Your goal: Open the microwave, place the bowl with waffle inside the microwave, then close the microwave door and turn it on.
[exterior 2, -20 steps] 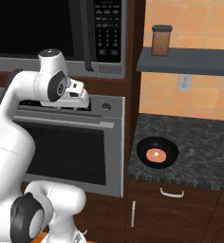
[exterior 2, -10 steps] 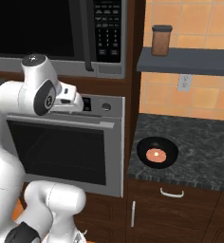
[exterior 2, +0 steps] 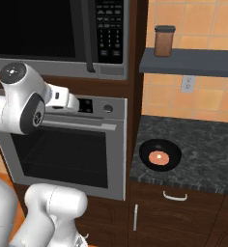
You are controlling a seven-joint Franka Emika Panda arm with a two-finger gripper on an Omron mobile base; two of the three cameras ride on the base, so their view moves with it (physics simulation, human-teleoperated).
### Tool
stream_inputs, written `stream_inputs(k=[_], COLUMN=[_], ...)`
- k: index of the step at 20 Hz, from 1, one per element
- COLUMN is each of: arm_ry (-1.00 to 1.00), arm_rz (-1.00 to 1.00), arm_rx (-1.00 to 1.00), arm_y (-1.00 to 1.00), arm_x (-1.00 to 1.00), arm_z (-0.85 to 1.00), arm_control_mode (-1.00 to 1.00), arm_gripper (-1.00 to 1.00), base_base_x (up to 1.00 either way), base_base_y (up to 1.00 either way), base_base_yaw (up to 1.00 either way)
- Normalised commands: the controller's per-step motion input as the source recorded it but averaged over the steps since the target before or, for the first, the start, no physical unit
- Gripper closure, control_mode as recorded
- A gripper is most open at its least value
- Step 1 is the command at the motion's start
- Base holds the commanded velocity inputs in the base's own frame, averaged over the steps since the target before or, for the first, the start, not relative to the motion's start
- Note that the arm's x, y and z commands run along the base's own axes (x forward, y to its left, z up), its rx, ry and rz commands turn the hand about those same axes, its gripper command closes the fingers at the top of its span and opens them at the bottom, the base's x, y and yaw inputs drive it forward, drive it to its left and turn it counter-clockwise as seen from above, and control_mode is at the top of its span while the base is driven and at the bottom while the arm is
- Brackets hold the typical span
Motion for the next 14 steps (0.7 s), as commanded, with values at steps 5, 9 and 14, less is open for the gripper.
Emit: stream_inputs(k=[5, 9, 14], arm_ry=[-0.06, -0.05, -0.03], arm_rz=[0.00, 0.00, 0.00], arm_rx=[0.00, 0.00, 0.00], arm_y=[-0.17, -0.20, -0.28], arm_x=[-0.02, -0.03, 0.00], arm_z=[0.52, 0.55, 0.68], arm_control_mode=[-1.00, -1.00, -1.00], arm_gripper=[-1.00, -1.00, -1.00], base_base_x=[0.00, 0.00, 0.00], base_base_y=[0.00, 0.00, 0.00], base_base_yaw=[0.00, 0.00, 0.00])
